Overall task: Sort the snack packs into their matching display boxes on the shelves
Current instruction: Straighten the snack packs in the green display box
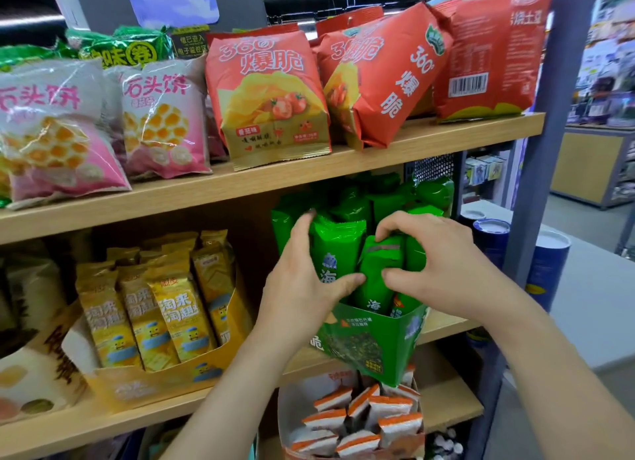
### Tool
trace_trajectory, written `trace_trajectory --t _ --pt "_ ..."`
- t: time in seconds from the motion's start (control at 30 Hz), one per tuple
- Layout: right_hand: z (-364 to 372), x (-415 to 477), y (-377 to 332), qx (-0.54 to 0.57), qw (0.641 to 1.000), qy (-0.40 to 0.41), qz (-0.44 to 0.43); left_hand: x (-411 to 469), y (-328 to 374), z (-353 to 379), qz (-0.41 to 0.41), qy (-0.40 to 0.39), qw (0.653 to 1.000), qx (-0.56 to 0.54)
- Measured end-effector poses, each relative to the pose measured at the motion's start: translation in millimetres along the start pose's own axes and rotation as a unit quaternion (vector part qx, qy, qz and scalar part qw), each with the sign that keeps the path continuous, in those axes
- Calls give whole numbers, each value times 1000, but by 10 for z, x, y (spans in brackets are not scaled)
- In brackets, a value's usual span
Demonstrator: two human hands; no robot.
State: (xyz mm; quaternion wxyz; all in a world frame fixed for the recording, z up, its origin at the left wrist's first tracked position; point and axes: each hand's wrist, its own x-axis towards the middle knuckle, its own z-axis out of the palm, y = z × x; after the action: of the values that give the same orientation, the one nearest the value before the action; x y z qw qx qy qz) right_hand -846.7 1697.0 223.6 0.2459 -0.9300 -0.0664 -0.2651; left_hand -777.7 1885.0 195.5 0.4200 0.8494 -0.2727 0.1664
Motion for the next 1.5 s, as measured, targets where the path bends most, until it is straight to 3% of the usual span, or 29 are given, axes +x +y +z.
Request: trace_trajectory --t 0.17,0.27,0.37,0.5,0.6,0.87,1.0,1.2,1.37,1.5 --pt "-47 3 -2 40 999 -20 9 107 45 -78 61 -53 989 120" --pt "-32 2 -20 51 999 -15 10 202 41 -202 18 -113 993 39" --pt "-25 6 -14 67 998 -5 13 229 76 -210 -2 -98 995 4" --pt "-9 15 -27 80 997 4 17 191 145 -153 -7 1 977 215" --pt "-17 28 -30 83 996 3 15 213 226 -135 -11 4 952 306" --pt "-97 86 77 112 993 -5 25 277 48 -383 -23 -42 998 35" --pt "-93 143 95 108 994 -7 21 279 78 -393 25 -66 997 -4" --pt "-53 212 36 10 999 -41 -7 267 210 -332 115 -144 982 -34" --pt "-141 207 82 64 995 -80 -9 369 154 -542 81 -144 977 -138" --pt "-106 203 59 57 994 -88 -25 427 109 -479 48 -117 988 -87"
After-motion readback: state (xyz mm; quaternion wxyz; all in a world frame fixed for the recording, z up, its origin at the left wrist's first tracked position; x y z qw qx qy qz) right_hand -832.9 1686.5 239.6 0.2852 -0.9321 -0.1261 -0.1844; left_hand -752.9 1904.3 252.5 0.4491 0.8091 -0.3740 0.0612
